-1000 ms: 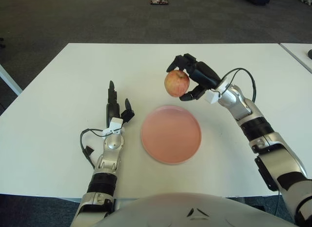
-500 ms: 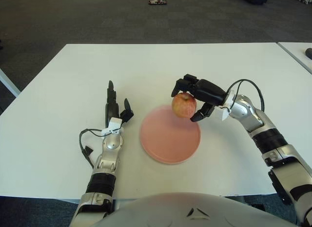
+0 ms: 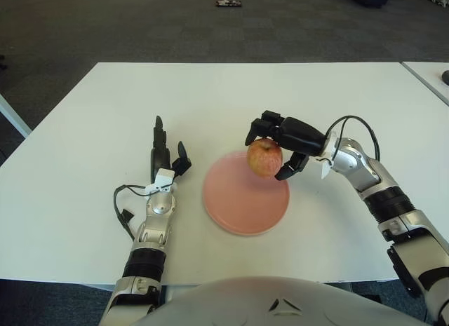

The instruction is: Put the apple into the plate.

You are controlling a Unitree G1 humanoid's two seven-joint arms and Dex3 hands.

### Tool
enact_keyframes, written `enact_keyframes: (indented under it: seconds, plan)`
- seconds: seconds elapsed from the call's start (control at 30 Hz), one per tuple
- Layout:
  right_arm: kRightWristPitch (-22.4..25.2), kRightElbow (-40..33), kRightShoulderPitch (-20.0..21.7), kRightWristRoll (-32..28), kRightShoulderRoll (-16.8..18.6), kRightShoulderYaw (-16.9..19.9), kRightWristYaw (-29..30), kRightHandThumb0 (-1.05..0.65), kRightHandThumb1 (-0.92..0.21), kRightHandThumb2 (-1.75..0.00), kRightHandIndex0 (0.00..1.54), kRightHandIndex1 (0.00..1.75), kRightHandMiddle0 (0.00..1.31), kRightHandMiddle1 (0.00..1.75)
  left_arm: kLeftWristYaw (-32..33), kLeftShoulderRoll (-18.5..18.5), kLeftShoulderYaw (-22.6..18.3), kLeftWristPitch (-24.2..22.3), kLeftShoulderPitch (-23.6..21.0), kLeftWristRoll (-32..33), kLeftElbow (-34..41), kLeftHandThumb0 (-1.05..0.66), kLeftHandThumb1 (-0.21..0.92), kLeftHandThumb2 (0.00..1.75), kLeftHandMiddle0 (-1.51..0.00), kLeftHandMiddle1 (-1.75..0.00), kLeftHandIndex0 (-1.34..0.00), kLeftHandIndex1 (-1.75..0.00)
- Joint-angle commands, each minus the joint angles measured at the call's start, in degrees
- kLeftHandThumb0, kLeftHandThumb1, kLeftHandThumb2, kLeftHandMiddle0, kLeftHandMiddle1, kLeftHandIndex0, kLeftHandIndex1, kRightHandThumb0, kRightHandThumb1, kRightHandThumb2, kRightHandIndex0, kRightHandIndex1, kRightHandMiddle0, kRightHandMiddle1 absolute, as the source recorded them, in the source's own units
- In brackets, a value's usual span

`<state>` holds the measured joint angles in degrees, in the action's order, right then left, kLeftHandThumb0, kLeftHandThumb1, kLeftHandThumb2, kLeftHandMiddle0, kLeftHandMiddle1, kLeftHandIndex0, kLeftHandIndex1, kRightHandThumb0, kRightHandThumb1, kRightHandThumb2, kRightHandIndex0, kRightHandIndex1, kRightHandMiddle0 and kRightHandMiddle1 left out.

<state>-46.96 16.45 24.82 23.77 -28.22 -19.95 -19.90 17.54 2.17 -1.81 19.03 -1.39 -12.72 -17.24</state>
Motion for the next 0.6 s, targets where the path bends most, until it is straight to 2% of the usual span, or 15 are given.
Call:
enact_keyframes:
  seconds: [0.0,0.57]
  plan:
    - [-0.57,-0.92,-1.05,0.22,-0.84,-0.11,-0.5,-0.46,-0.33,-1.29,1.14,1.75,0.59,1.75,-0.38,0.55,-0.3,-0.21,0.04,0.2,0.29,-0.91,0.92,0.98,0.0,0.0,0.0,-0.04]
    - [-4.96,1.84,-1.49,6.28,-0.38,-1.63,1.73,-0.46,-0.34,-1.29,1.12,1.75,0.59,1.75,-0.86,0.72,-0.17,-1.33,0.25,0.04,1.56,-0.91,0.92,0.98,0.0,0.0,0.0,-0.03]
